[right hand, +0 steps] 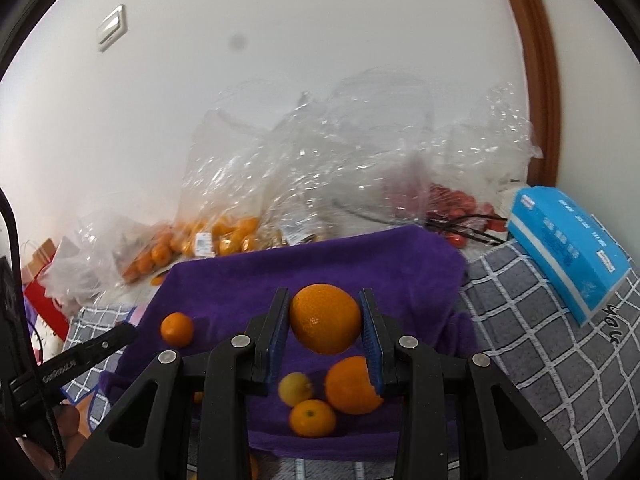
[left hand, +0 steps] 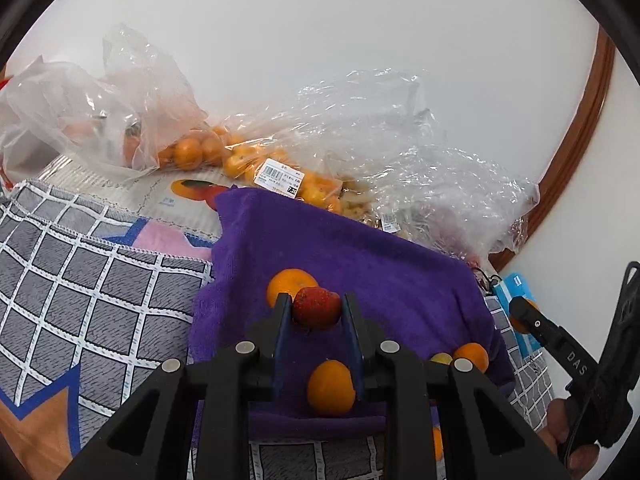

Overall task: Organize fruits
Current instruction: 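Lift the tomato and orange and carry them toward the purple towel, then lower both fruits onto the purple towel and open both tools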

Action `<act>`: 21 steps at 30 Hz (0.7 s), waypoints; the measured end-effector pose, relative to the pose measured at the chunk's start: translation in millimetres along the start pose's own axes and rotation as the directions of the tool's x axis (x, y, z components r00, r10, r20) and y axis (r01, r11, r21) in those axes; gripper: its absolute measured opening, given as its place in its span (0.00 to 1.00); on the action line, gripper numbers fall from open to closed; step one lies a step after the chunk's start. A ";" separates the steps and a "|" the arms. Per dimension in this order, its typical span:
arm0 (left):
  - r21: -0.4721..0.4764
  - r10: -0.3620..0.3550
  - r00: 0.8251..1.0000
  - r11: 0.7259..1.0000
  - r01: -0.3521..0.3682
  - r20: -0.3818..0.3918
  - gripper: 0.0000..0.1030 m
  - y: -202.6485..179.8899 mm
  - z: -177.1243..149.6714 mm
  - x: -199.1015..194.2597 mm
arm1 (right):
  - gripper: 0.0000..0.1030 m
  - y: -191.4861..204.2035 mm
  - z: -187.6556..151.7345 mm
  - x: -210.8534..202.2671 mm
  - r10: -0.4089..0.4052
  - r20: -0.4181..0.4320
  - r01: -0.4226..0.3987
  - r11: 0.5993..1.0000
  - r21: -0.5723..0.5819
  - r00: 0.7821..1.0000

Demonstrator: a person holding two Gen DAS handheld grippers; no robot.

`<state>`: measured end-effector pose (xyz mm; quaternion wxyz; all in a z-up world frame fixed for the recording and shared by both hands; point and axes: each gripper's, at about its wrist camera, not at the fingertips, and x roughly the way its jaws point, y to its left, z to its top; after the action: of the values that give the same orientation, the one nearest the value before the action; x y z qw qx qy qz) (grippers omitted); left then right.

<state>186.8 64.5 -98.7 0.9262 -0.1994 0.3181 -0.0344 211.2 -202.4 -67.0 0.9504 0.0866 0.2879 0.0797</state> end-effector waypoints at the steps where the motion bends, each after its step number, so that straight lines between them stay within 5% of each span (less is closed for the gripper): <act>1: 0.007 0.002 1.000 1.000 -0.003 0.007 0.23 -1.0 -0.6 -0.7 | 0.33 -1.4 0.2 0.4 -0.006 0.000 0.006 1.000 0.000 1.000; 21: -0.039 -0.044 0.999 0.998 0.044 -0.021 0.23 7.8 -2.7 7.9 | 0.33 -5.1 -6.1 18.1 -0.030 -0.039 0.029 1.000 -0.004 0.999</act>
<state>191.0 69.3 -108.3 0.9177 -0.2238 0.3243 -0.0508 223.2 -202.9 -82.7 0.9459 0.0791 0.3074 0.0679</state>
